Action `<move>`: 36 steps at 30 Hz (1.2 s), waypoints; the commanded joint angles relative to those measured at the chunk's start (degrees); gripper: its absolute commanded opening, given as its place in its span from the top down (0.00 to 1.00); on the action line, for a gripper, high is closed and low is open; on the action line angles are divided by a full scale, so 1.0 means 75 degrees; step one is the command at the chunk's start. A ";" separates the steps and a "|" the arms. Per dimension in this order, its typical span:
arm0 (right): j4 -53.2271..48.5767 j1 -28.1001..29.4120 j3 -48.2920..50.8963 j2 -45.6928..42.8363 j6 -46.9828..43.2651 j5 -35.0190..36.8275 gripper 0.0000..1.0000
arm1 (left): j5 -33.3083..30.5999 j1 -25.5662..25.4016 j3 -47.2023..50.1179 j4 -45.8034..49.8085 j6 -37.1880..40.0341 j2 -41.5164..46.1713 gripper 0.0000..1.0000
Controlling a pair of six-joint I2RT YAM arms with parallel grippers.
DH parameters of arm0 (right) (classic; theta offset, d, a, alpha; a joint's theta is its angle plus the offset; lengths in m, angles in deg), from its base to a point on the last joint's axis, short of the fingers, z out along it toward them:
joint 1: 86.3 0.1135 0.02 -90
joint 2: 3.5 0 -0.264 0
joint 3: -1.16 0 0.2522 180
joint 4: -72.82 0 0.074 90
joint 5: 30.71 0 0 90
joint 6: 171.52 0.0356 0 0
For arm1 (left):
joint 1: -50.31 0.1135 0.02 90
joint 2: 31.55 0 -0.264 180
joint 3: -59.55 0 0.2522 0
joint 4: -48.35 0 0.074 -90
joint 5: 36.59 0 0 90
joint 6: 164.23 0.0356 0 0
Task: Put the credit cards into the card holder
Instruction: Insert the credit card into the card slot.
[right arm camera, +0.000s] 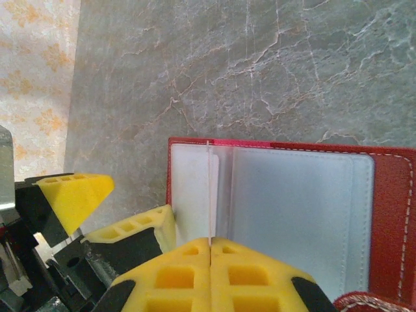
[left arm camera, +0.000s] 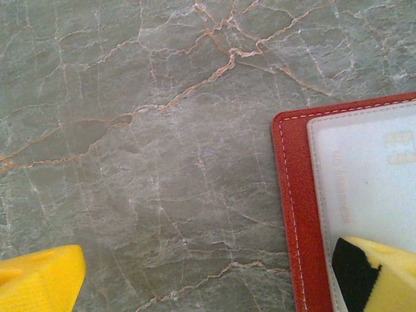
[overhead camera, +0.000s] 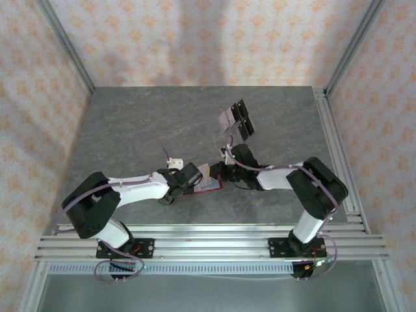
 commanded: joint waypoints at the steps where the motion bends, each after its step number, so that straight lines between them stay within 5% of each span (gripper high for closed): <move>1: 0.0563 0.0030 0.0123 0.0234 0.0153 -0.0145 1.00 | -0.0272 -0.0025 0.0125 0.0301 -0.0096 -0.0151 0.00; 36: 0.0945 0.0054 0.0373 0.0796 0.0289 -0.0294 1.00 | -0.0273 -0.0027 0.0135 0.0310 -0.0073 -0.0128 0.00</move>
